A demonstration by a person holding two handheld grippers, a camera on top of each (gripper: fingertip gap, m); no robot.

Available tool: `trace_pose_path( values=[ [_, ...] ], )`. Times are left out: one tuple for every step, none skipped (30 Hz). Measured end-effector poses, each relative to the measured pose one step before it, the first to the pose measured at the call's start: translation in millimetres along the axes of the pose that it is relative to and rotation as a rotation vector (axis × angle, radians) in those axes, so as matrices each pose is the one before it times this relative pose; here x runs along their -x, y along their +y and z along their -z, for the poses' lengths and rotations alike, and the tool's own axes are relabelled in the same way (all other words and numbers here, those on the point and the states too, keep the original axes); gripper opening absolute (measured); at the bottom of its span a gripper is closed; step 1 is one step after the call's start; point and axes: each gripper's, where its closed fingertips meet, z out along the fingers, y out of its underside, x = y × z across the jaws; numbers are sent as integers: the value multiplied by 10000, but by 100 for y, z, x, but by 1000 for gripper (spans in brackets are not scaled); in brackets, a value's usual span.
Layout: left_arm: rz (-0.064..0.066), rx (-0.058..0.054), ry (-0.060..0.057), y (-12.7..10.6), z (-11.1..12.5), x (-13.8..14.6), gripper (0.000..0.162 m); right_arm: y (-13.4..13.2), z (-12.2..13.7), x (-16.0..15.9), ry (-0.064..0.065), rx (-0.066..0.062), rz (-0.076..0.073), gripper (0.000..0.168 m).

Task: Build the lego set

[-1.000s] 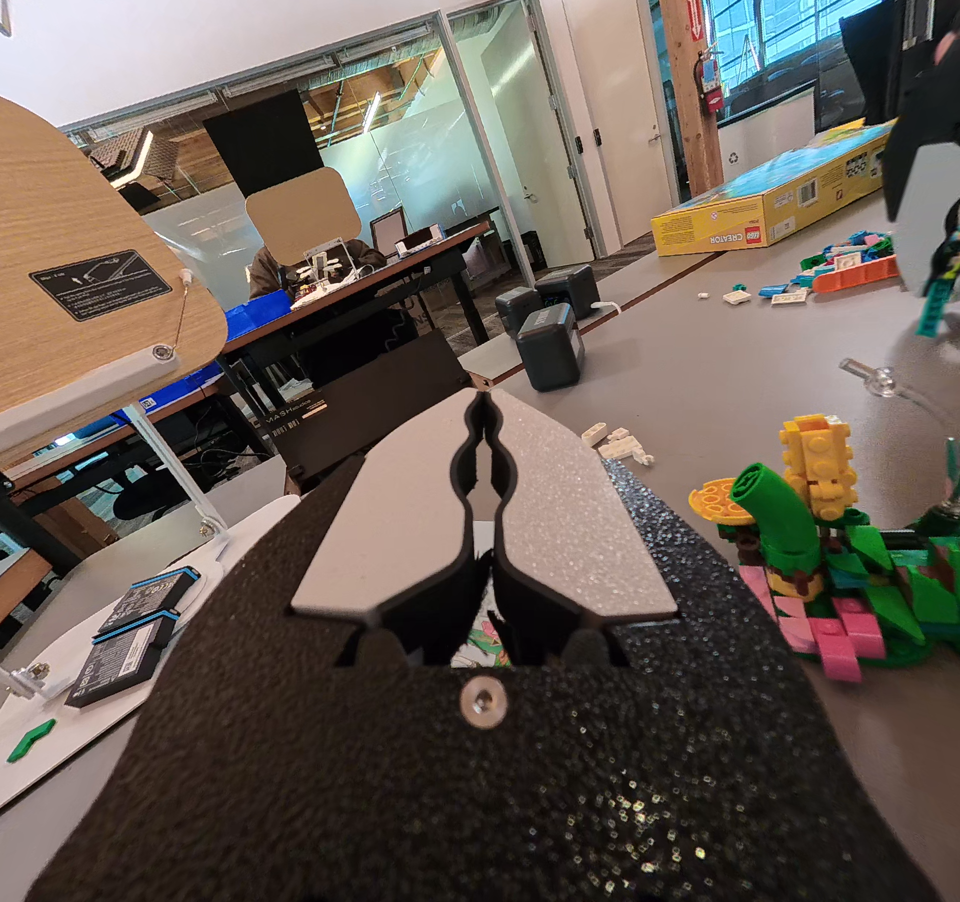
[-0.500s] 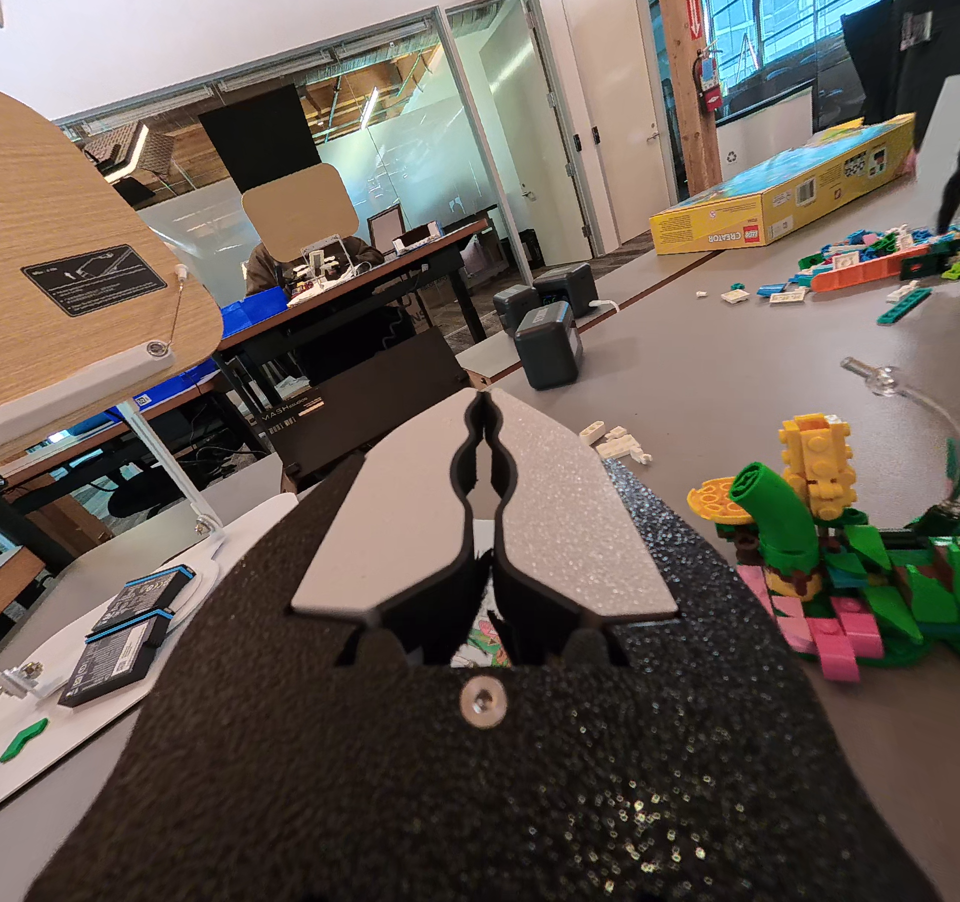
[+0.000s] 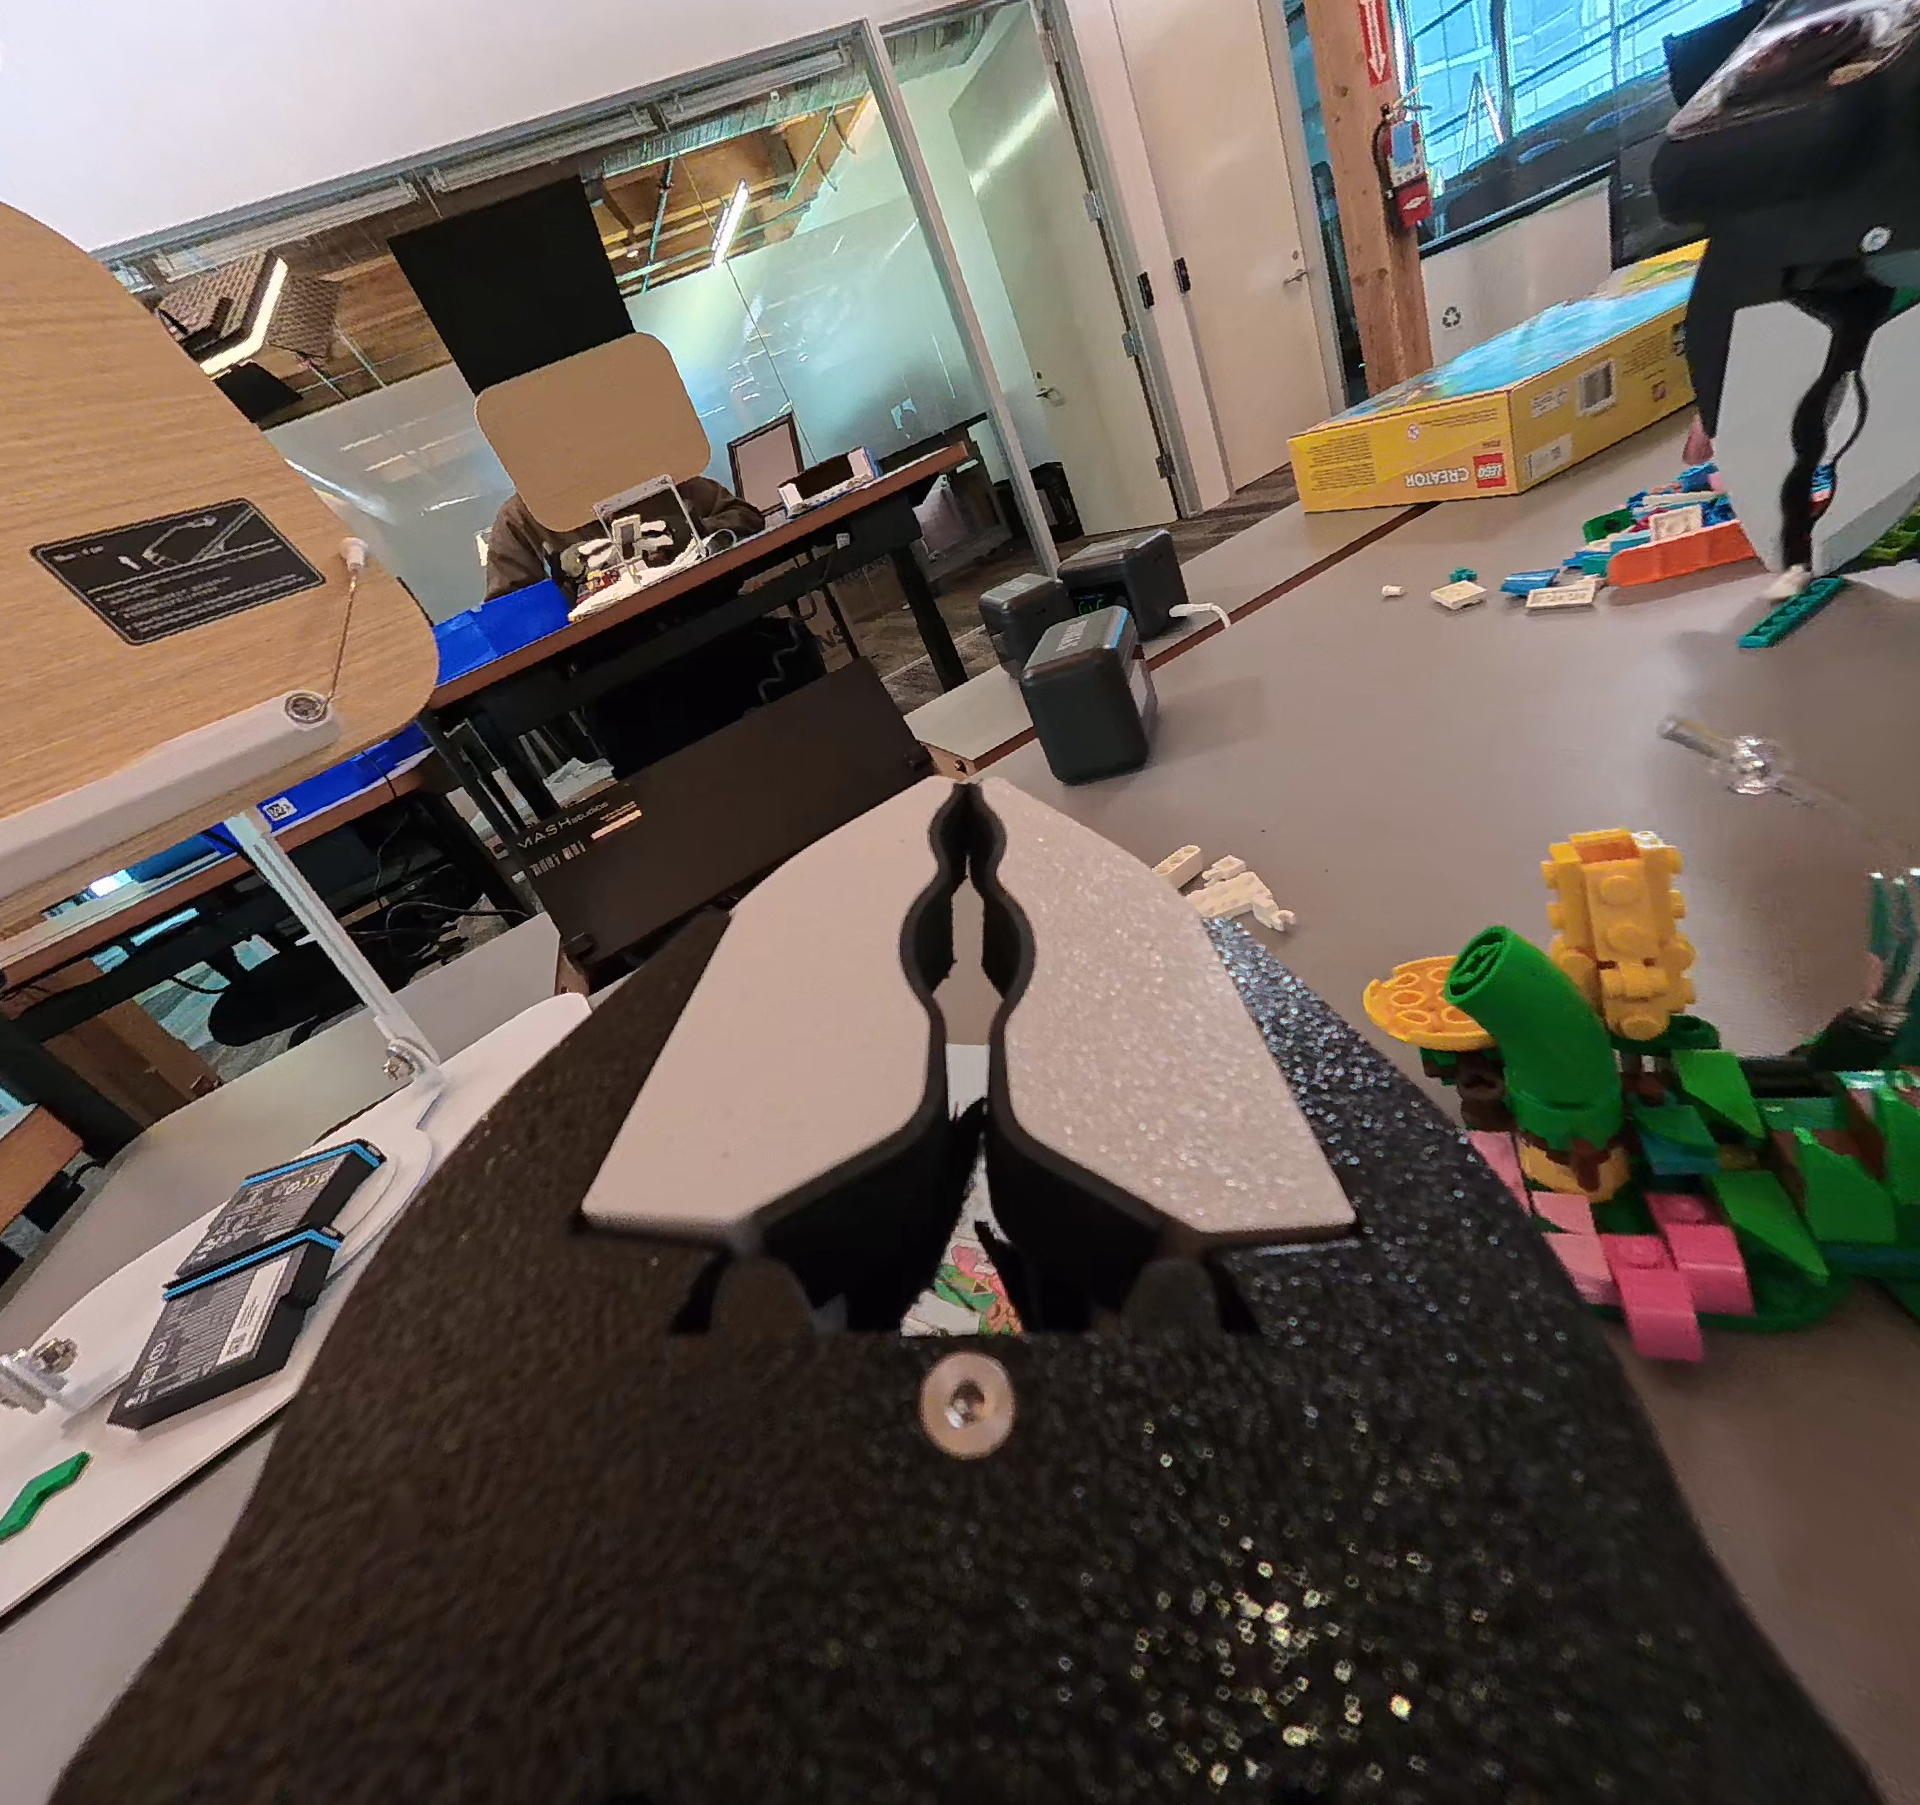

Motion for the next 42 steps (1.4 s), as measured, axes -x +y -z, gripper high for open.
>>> trace_pose_path(
  values=[
    [-17, -3, 11, -7, 0, -34, 0, -14, -7, 39, -68, 44, 131, 2],
    [-8, -1, 2, -6, -7, -9, 0, 62, 0, -7, -24, 107, 130, 2],
    [5, -6, -2, -17, -6, 4, 0, 90, 43, -144, 70, 150, 83, 1],
    [10, -9, -5, -17, -2, 15, 0, -27, 129, -268, 155, 83, 27, 2],
    [12, -5, -4, -2, 2, 9, 0, -309, 299, -271, 186, -80, -13, 2],
    [10, -3, 2, -14, -13, -9, 0, -731, 461, -114, 133, -303, -33, 2],
    [4, -3, 5, 0, -7, -24, 0, -1190, 553, 185, 30, -482, -16, 2],
    [-7, -3, 13, -12, -14, -36, 0, -1516, 485, 511, -54, -536, 55, 2],
    [-15, 3, 11, 0, -15, -44, 0, -1621, 308, 853, -151, -462, 184, 2],
    [-15, 4, 9, 11, -13, -45, 0, -1546, 63, 1071, -182, -319, 320, 1],
    [-11, 3, 8, 8, -3, -18, 0, -1390, -166, 1026, -107, -176, 411, 1],
    [-5, 0, -2, -4, -6, -6, 0, -1151, -317, 851, -26, -38, 430, 1],
    [5, -1, 0, 3, 5, 8, 0, -923, -370, 543, 85, 44, 377, 1],
    [3, -3, -2, -12, -3, 4, 0, -790, -367, 128, 227, 35, 287, 1],
    [-4, -4, -5, -9, 10, 3, 0, -704, -303, -277, 334, -8, 157, 1],
    [-10, 2, 3, 8, -3, -13, 0, -526, -282, -328, 190, 18, 37, 1],
    [-15, 14, 1, 23, -14, -13, 0, -418, -254, -131, -50, 22, -11, 1],
    [-9, 5, 0, 16, -4, -1, 0, -409, -247, -154, -67, -12, -14, 1],
    [3, -2, 4, -2, -1, -7, 0, -313, -272, -86, -117, 56, 17, 1],
    [-4, -5, -3, -16, -5, 11, 0, -250, -266, 196, -276, 119, 103, 1],
    [-5, -7, -4, -3, 0, -4, 0, -290, -226, 330, -313, 76, 228, 1],
    [0, 1, 4, -8, 0, -1, 0, -269, -158, 452, -334, 54, 333, 2],
    [-4, -5, -2, -19, -1, 1, 0, -157, -104, 504, -330, 98, 351, 2],
    [-1, -7, 2, -13, -2, -11, 0, -108, -67, 436, -259, 112, 278, 2],
    [6, -7, 2, -22, 7, -8, 0, -115, -60, 310, -170, 69, 137, 2],
    [6, -10, 7, -22, -8, -9, 0, -104, -83, 243, -136, 22, -18, 2],
    [5, -4, 12, -10, -9, -31, 0, -94, -117, 173, -103, -16, -137, 2],
    [-3, 5, 15, 14, -14, -28, 0, 4, -96, 127, -60, -13, -192, 3],
    [-9, 6, 8, 21, -9, -27, 0, 135, -7, 162, -76, 9, -232, 10],
    [-1, -5, 5, -19, 8, -7, 0, 255, 133, 132, -82, 7, -301, 16],
    [4, -13, -5, -16, 10, 10, 0, 380, 352, -38, -7, -34, -352, 20],
    [9, -6, -4, -26, 3, 9, 0, 530, 538, -271, 88, -93, -371, 21],
    [8, -5, -7, -16, 4, 10, 0, 687, 655, -466, 155, -122, -402, 22],
    [-3, -7, 1, -17, -8, -21, 0, 929, 641, -685, 213, -53, -456, 24],
    [-13, 2, 7, -1, -7, -36, 0, 1204, 482, -840, 252, 103, -448, 24],
    [-22, 5, 18, 2, -23, -51, 0, 1373, 252, -849, 261, 233, -329, 24],
    [-21, 7, 21, 14, -30, -62, 0, 1348, 17, -676, 185, 281, -194, 24],
    [-17, 9, 15, 20, -23, -45, 0, 1193, -170, -449, 88, 268, -100, 24],
    [-7, 14, 5, 27, -8, -12, 0, 988, -265, -269, 24, 232, -42, 23],
    [4, 2, 0, 6, -2, 6, 0, 789, -314, -113, -42, 195, -9, 21],
    [3, -11, -9, -19, 16, 32, 0, 600, -303, -42, -53, 148, 6, 20],
    [0, -6, -17, -21, 9, 45, 0, 431, -281, -47, -38, 104, 10, 19]
  ],
)
